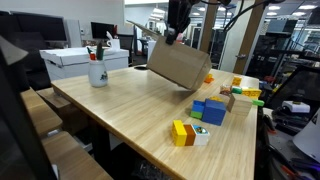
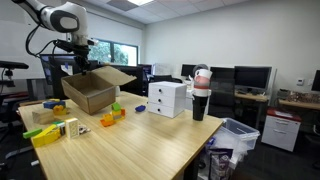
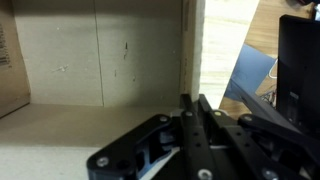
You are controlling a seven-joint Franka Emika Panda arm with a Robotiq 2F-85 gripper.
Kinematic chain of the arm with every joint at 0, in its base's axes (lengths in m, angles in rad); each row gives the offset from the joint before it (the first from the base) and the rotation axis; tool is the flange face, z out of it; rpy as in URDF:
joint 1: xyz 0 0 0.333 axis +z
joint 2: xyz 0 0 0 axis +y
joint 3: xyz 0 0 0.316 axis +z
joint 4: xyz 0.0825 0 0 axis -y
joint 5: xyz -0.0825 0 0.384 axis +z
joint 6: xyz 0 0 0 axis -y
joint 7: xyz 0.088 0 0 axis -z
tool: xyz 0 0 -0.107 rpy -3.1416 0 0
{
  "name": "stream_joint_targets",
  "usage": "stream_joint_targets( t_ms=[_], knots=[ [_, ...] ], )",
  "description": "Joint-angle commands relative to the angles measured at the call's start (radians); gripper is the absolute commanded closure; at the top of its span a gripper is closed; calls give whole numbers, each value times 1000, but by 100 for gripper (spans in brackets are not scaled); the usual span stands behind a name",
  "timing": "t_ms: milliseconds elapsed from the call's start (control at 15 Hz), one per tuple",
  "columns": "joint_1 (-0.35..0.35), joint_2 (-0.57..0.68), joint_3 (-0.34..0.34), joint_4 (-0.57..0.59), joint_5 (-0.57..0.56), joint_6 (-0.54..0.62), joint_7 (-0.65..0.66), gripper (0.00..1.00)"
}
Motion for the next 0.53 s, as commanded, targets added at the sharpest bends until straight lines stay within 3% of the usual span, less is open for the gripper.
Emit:
stream_joint_targets(
  t_ms=[0, 133, 267, 467],
  knots=[
    [14, 45, 8, 39, 9, 56, 1, 97],
    [17, 62, 7, 46, 9, 67, 2, 96],
    [21, 80, 6, 55, 31, 75, -8, 66],
    [24, 103, 6, 66, 66, 97, -25, 51]
  ],
)
